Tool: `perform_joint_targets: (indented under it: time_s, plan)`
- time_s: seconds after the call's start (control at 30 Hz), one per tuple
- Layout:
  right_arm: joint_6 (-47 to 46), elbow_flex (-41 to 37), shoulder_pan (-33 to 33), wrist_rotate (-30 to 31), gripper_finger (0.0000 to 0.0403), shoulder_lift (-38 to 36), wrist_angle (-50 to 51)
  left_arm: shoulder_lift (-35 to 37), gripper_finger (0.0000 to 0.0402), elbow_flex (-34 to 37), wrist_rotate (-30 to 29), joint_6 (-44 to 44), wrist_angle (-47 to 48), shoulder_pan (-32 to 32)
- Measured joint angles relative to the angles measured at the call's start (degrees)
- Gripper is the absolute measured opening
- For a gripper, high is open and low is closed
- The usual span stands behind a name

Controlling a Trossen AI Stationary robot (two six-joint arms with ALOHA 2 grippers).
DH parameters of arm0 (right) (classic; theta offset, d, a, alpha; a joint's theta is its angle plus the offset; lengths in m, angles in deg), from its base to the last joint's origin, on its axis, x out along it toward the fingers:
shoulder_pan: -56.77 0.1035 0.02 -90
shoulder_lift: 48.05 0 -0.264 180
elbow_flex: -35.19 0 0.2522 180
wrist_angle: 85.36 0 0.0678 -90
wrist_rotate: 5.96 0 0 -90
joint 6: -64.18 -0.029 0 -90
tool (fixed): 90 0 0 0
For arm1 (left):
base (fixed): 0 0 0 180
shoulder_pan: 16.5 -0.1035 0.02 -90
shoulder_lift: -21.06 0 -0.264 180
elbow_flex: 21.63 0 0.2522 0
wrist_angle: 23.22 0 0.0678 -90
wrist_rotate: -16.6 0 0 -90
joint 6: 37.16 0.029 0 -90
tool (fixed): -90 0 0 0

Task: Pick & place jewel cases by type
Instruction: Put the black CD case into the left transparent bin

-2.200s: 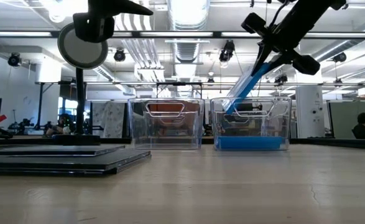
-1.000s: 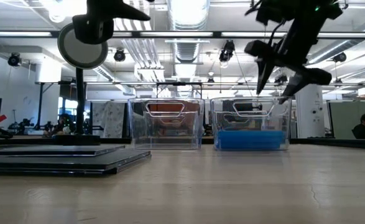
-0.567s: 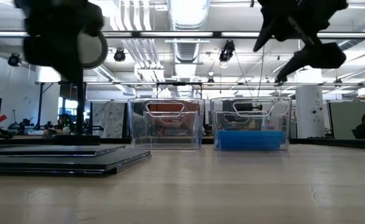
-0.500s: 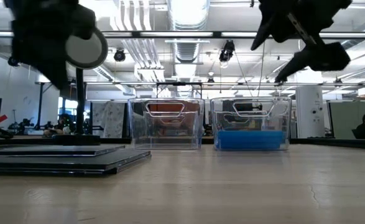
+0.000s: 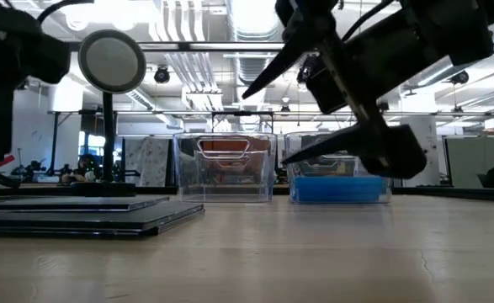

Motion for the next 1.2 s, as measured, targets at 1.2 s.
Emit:
perform_joint_targets:
  time_s: [1.2]
  plan:
    - [8.78, 9.57, -5.82, -8.42, 0.0295, 1.81, 17.08, 1.49, 0.0104, 10.81, -9.71, -19.77, -12.3, 0.66]
